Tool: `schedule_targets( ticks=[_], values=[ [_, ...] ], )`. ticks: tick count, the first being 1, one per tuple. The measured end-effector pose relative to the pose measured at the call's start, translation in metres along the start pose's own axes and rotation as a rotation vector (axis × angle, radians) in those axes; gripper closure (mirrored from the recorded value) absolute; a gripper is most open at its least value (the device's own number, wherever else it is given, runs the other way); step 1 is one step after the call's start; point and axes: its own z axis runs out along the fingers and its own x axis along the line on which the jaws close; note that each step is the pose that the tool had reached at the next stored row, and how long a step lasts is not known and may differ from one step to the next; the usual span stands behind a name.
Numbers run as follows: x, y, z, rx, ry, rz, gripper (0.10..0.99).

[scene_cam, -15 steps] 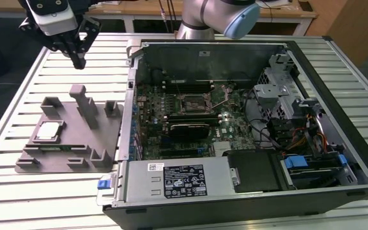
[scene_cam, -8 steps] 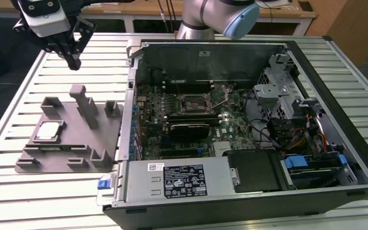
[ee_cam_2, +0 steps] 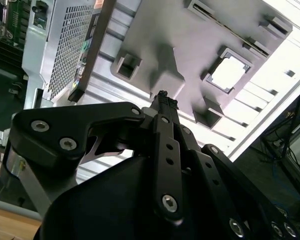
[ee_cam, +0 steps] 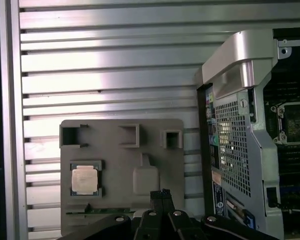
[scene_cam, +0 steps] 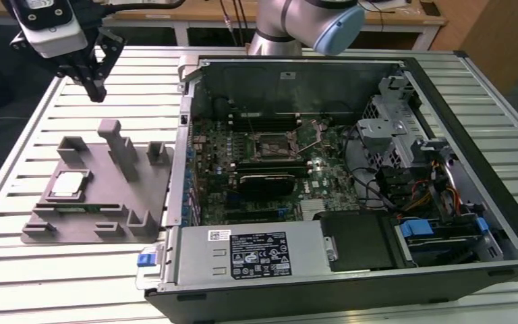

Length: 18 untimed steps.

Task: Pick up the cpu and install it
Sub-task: 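Reach for the cpu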

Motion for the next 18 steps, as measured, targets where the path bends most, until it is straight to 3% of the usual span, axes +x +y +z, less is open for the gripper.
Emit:
schedule_targets(
  ticks=[18],
  values=[
    [0.0256,-0.0029,0.0175,0.000,0.0001,0.000,0.980]
  ],
)
